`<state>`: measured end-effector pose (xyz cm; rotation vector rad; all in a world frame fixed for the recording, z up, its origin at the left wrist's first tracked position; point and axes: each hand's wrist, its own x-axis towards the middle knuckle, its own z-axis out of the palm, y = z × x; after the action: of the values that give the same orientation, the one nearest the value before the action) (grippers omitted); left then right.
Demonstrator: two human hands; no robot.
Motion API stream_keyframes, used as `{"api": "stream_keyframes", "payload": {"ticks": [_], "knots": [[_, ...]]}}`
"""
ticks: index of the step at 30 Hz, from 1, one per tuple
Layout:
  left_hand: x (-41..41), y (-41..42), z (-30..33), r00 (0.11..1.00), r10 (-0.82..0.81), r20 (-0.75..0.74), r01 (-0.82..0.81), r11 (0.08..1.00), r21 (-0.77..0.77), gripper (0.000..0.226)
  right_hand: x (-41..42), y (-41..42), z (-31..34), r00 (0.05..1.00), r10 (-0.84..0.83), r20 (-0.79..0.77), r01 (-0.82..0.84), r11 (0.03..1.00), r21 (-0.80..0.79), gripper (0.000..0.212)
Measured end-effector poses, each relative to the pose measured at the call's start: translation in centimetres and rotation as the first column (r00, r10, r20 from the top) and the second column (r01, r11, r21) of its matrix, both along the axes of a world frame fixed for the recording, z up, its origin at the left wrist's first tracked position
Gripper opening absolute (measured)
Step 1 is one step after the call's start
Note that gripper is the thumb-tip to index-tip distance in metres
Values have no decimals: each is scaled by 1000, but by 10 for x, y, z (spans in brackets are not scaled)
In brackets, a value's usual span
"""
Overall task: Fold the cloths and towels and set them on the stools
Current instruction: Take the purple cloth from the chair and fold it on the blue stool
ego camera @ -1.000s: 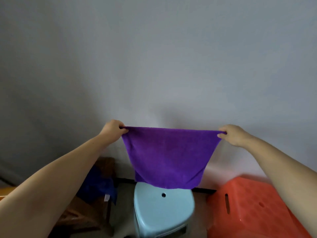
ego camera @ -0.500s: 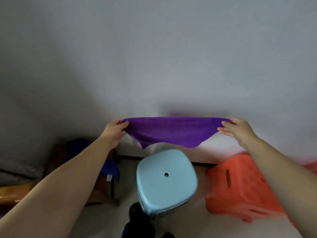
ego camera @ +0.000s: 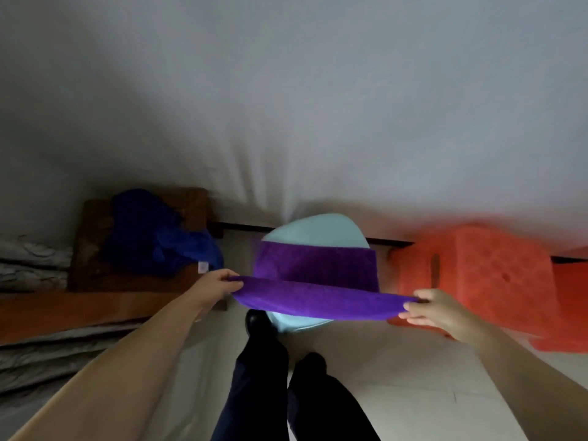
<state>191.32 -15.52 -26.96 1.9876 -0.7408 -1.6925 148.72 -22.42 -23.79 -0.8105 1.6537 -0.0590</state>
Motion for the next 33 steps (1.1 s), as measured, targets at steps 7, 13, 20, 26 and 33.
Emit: {"api": "stream_keyframes", "payload": {"ticks": [7,13,20,26,33], "knots": [[8,-35,-54,993,-46,110,37,996,78,13,30,-31,-49,992,-84,-99,82,996,-25,38],[2,-96,-111,969,52,243,-54,999,3,5,47,-87,-122,944,-42,-326,-18,984,-179,23],[-17,-91,-173,912,379,159,-396,914,93,38,63,-71,-182,901,-208,-381,55,926,-375,32],[-29,-45,-162,973,185,138,-211,956,206,59,61,-34,-172,897,-156,-414,23,951,-308,30],[-50,-59,-134,899,32,437,-18,999,-36,29,70,-42,-160,900,6,-436,-98,977,-190,29]]}}
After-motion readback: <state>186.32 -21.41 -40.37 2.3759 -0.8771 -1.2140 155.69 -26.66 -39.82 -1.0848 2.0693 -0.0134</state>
